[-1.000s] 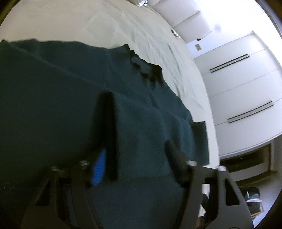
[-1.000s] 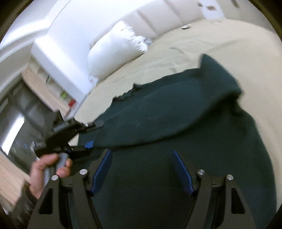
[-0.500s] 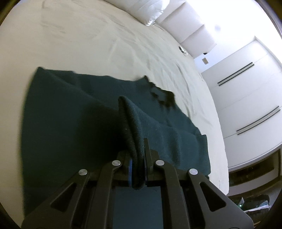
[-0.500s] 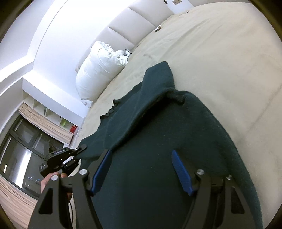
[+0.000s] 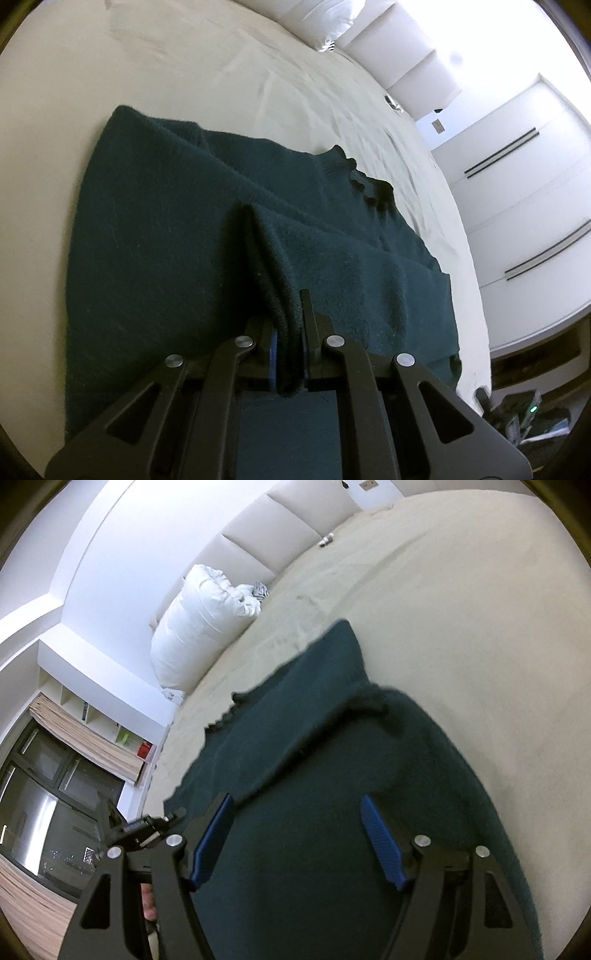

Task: Fold small clothes

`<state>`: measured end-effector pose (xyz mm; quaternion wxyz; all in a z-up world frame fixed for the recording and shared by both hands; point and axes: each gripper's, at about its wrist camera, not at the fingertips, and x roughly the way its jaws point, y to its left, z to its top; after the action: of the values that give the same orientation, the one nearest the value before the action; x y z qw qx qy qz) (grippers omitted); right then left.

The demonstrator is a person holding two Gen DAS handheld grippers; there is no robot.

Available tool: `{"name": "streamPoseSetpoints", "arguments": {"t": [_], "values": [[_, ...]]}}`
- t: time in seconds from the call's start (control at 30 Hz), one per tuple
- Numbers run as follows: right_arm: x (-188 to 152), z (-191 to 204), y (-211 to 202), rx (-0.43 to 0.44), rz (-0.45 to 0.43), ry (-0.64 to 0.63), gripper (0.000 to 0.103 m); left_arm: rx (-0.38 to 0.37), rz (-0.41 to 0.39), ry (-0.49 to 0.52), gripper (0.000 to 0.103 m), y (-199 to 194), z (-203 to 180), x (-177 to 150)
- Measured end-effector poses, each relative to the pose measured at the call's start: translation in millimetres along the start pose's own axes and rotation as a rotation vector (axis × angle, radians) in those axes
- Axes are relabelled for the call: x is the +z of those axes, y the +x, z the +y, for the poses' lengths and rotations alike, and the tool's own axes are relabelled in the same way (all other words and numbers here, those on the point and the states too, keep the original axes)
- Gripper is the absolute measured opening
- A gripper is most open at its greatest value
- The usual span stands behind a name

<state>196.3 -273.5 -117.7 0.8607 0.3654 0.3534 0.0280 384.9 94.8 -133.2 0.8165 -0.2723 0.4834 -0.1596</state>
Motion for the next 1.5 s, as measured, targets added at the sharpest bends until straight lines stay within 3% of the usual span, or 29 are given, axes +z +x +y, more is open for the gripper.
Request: {"name": "streamPoseSetpoints", "arguments": {"t": [0.2,0.27,0.47,0.57,0.6,0.77,0.9,1.0,1.1,1.23,1.3,1.33,1.37,1.4,1.5], "values": [[56,23,19,0.075,-0.008,-0.071,0.075,-0.038,0.018,-0.001,0.009,8,9,3],[76,21,30,0.057,-0.003,-0.056,0.075,-0.046,0.022,0.001,0.009,8,11,4],[118,-3,96,0.134,0.127,0.049,0.074,-0.080,-0.005,0.042,0.010,4,24,1],[119,-24,122,0.071,0.188,0.085,0.075,-0.081,-0.022,0.073,0.010,0,25,-2],[116,-35,129,0.068,0.217,0.113,0.069,-0.086,-0.022,0.074,0.010,-1,26,-2],[100,-46,108,0.138,0.226,0.085,0.065,-0.080,-0.033,0.058,0.010,-12,30,0],[89,-46,81,0.130,0.274,0.049,0.065,0.023,-0.091,0.047,0.011,-36,28,-4],[94,-40,60,0.178,0.241,0.044,0.067,0.113,-0.186,0.051,0.011,-62,23,-5],[105,-32,59,0.229,0.195,0.070,0.073,0.109,-0.232,0.106,0.011,-71,6,-3],[105,-26,90,0.259,0.218,0.099,0.075,0.049,-0.173,0.191,0.011,-45,-23,-3],[94,-35,108,0.211,0.269,0.125,0.078,0.108,-0.098,0.245,0.011,-18,-30,-6],[84,-36,108,0.166,0.254,0.082,0.073,0.148,-0.035,0.249,0.011,-1,-26,-10],[81,-33,104,0.160,0.237,0.043,0.068,0.133,-0.049,0.248,0.011,-1,-23,-14],[75,-29,97,0.158,0.232,0.000,0.069,0.113,-0.076,0.261,0.011,-7,-19,-19],[63,-24,66,0.116,0.232,-0.048,0.069,0.094,-0.060,0.249,0.011,-20,-12,-24]]}}
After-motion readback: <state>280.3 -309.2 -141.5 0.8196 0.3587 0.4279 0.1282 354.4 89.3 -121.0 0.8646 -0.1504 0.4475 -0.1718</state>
